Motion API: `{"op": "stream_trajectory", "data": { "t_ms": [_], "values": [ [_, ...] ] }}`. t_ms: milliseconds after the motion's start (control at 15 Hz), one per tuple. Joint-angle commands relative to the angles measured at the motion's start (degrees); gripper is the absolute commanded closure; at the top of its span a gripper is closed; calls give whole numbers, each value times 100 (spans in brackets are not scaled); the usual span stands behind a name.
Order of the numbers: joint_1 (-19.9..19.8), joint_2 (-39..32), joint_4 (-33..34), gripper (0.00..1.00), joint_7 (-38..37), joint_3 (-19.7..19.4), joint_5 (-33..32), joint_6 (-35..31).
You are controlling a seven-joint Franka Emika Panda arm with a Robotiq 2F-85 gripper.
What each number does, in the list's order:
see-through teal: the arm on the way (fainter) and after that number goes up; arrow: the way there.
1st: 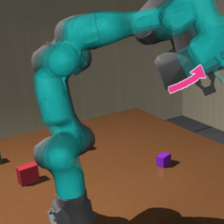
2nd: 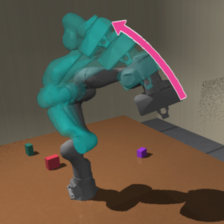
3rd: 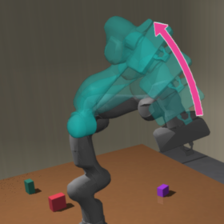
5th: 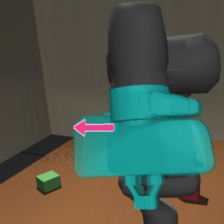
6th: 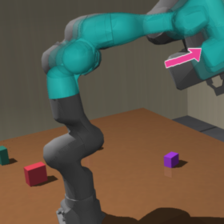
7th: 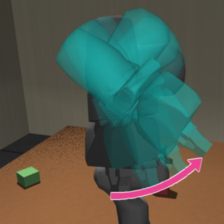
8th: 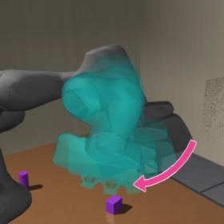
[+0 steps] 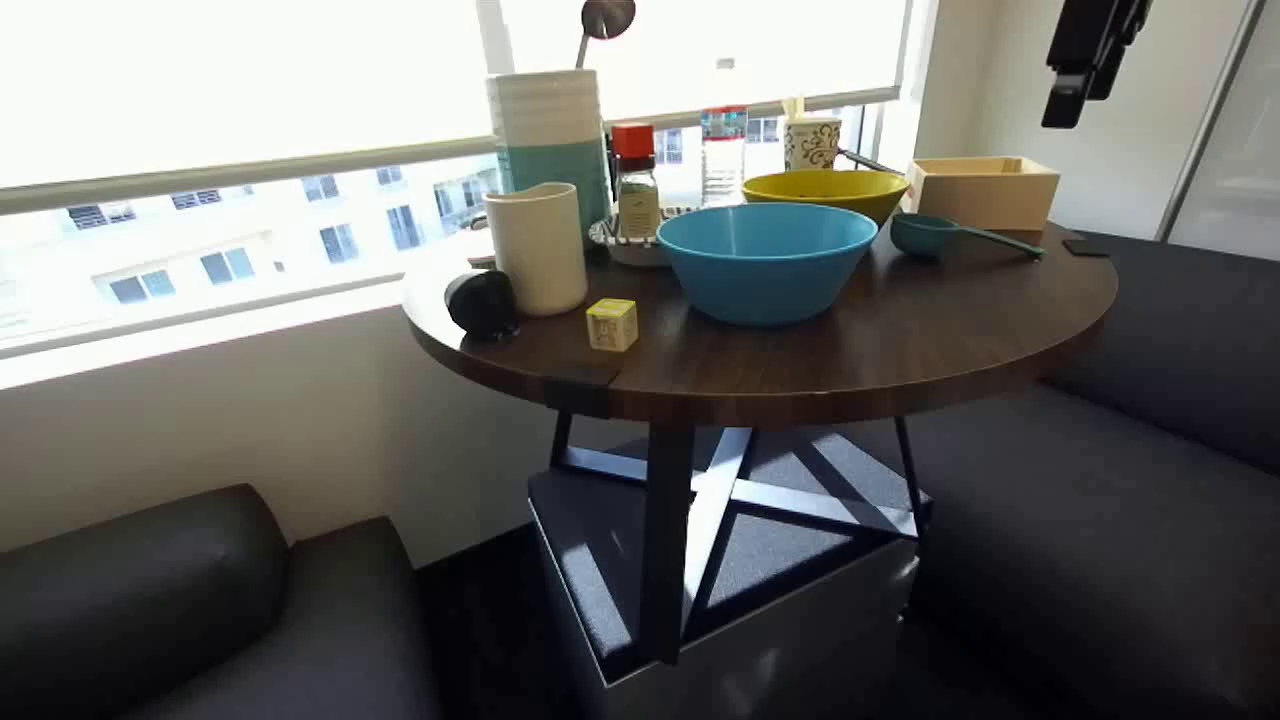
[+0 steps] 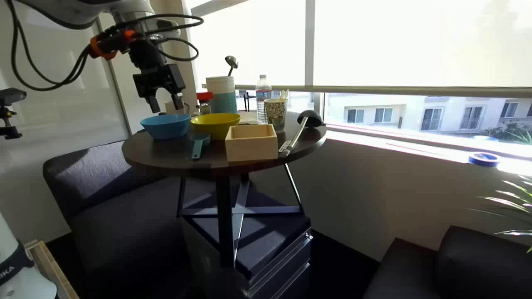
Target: Put some of the contents of the yellow bowl onto the blue ladle on the table and then pour the contents of the blue ladle into the blue bowl
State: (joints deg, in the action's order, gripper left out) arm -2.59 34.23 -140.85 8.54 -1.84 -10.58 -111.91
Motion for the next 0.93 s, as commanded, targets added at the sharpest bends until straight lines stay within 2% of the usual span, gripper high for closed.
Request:
{"op": "stream_trajectory", "data": {
  "t_ms": [0,267,600,733,867],
  "values": [
    [46,-1,17,0,-20,-36,-21,22],
    [46,-1,17,0,-20,-36,-21,22],
    [578,-419,46,0,33,-133,948,-1756],
    [732,-669,95,0,141,-128,1197,-2227],
    [754,-974,179,0,157,-44,1125,-2518]
  ]
}}
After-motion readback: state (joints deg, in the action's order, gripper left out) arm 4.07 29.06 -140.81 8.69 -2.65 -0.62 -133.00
